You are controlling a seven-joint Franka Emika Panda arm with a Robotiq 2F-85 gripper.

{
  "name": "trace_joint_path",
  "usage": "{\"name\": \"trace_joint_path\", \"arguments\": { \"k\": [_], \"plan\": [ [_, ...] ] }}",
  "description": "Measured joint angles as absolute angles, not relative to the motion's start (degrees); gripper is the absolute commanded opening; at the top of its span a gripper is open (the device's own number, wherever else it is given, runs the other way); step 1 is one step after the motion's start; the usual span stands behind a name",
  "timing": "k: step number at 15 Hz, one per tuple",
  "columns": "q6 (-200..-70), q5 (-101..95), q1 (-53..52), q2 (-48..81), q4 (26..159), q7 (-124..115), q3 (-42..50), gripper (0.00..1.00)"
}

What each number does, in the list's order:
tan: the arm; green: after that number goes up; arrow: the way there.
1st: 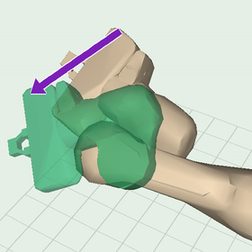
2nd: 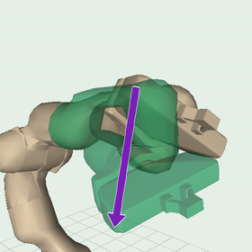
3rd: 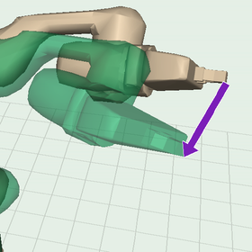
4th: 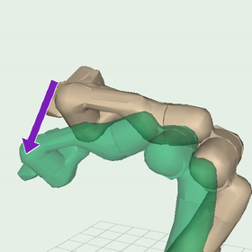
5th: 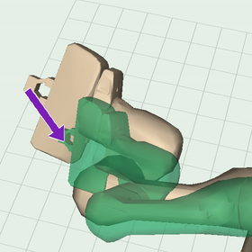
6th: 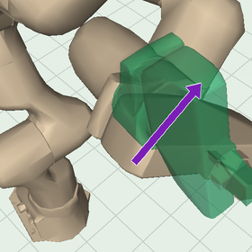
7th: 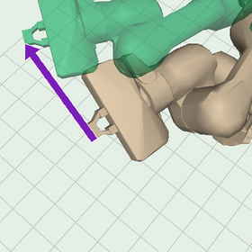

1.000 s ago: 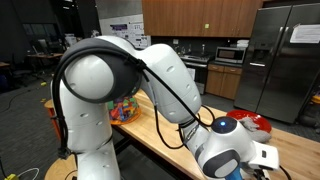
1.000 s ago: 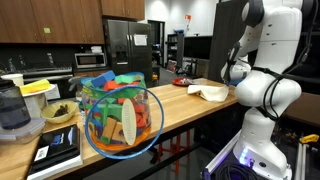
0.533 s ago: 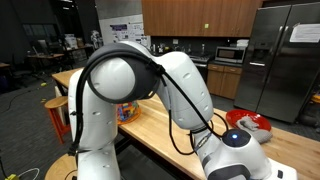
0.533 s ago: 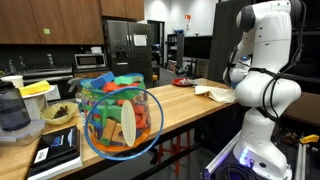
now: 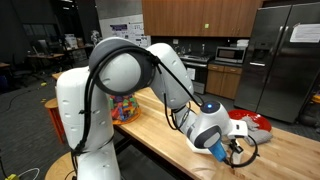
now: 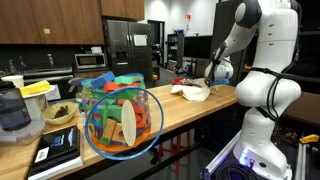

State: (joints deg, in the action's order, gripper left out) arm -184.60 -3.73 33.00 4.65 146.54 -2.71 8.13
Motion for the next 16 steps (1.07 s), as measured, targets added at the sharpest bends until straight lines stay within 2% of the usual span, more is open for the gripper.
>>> {"name": "trace_joint_path", "arguments": {
  "k": [8, 16],
  "plan": [
    [-180.29, -0.72, 28.91, 2.40, 142.77, -1.86, -9.63, 0.01],
    [-166.88, 10.22, 21.80, 1.06, 133.08, 8.36, -21.94, 0.03]
  ]
}}
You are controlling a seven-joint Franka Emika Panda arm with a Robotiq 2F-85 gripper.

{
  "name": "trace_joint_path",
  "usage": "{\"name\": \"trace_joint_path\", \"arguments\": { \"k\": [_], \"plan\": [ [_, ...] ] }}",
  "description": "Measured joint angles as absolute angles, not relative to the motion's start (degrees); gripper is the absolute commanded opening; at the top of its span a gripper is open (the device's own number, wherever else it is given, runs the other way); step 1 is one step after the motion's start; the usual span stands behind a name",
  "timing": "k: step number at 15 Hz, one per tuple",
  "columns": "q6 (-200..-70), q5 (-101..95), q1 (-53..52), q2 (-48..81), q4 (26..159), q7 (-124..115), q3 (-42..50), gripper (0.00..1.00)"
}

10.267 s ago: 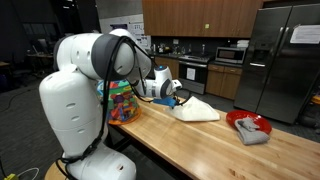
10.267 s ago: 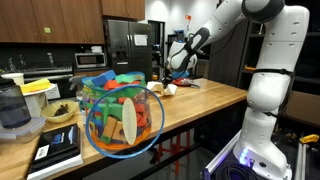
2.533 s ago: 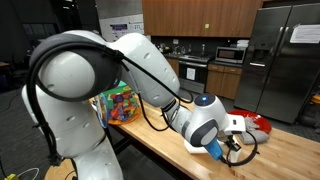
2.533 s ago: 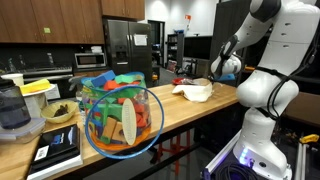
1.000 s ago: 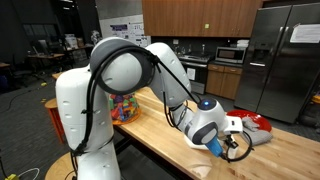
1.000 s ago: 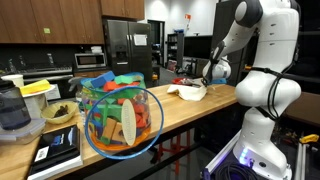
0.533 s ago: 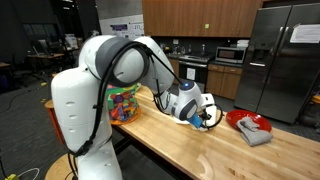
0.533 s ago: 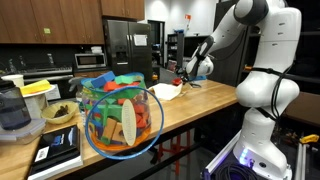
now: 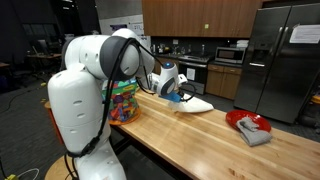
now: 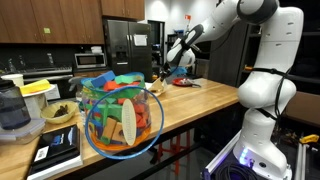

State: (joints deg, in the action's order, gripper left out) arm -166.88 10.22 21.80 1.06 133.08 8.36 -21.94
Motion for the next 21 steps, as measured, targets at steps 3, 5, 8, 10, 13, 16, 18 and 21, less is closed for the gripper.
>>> {"name": "trace_joint_path", "arguments": {
  "k": [3, 5, 8, 10, 13, 16, 18, 21],
  "plan": [
    [-163.93, 12.80, 20.54, 0.96, 131.43, 10.82, -23.76, 0.03],
    [-163.69, 12.86, 20.03, 0.67, 131.35, 10.82, -24.15, 0.03],
    [-163.53, 12.86, 20.30, 0.60, 131.35, 10.95, -23.82, 0.03],
    [-163.48, 12.86, 20.30, 0.59, 131.35, 10.95, -23.82, 0.03],
    [-163.44, 12.86, 20.30, 0.59, 131.35, 10.95, -23.82, 0.03],
    [-163.42, 12.86, 20.29, 0.59, 131.35, 10.96, -23.83, 0.03],
    [-163.41, 12.86, 20.29, 0.59, 131.35, 10.96, -23.83, 0.03],
    [-163.40, 12.86, 20.29, 0.59, 131.35, 10.96, -23.83, 0.03]
  ]
}}
